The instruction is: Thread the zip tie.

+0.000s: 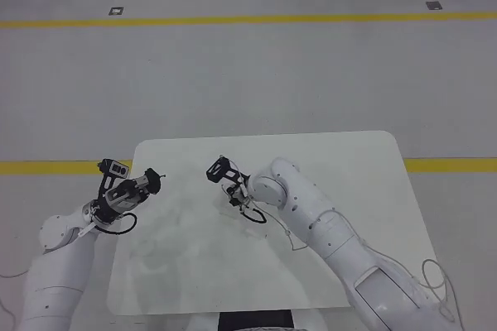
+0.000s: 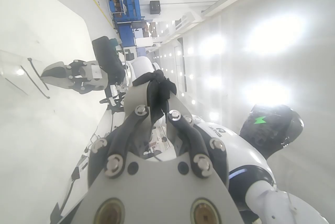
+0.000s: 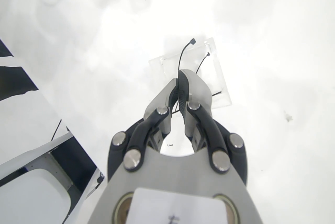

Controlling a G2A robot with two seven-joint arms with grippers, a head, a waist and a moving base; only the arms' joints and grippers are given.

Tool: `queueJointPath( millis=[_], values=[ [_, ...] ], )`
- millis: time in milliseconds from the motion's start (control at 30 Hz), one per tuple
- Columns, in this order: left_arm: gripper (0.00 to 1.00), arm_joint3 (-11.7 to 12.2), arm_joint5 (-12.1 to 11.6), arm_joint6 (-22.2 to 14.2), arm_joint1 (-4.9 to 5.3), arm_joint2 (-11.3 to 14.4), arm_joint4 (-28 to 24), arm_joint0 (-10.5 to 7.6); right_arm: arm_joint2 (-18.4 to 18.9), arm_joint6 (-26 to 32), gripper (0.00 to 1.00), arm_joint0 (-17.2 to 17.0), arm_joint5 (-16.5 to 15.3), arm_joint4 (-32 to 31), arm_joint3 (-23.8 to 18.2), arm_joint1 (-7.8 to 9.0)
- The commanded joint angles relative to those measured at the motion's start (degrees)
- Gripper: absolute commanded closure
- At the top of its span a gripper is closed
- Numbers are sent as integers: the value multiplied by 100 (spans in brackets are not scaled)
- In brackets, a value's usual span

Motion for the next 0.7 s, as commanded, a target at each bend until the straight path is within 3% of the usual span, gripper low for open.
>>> queueJointPath(
  millis=[0, 267, 533, 667],
  values=[
    [100, 0, 0, 0, 0, 0, 0, 0, -21, -134, 100, -1, 2, 44, 30, 6],
    [100, 0, 0, 0, 0, 0, 0, 0, 153, -942, 100, -83, 2, 413, 66, 90],
    [100, 0, 0, 0, 0, 0, 0, 0, 696, -1633, 100, -559, 2, 1292, -383, 403],
    [100, 0, 0, 0, 0, 0, 0, 0, 698, -1756, 100, -705, 2, 1594, -663, 563]
  ],
)
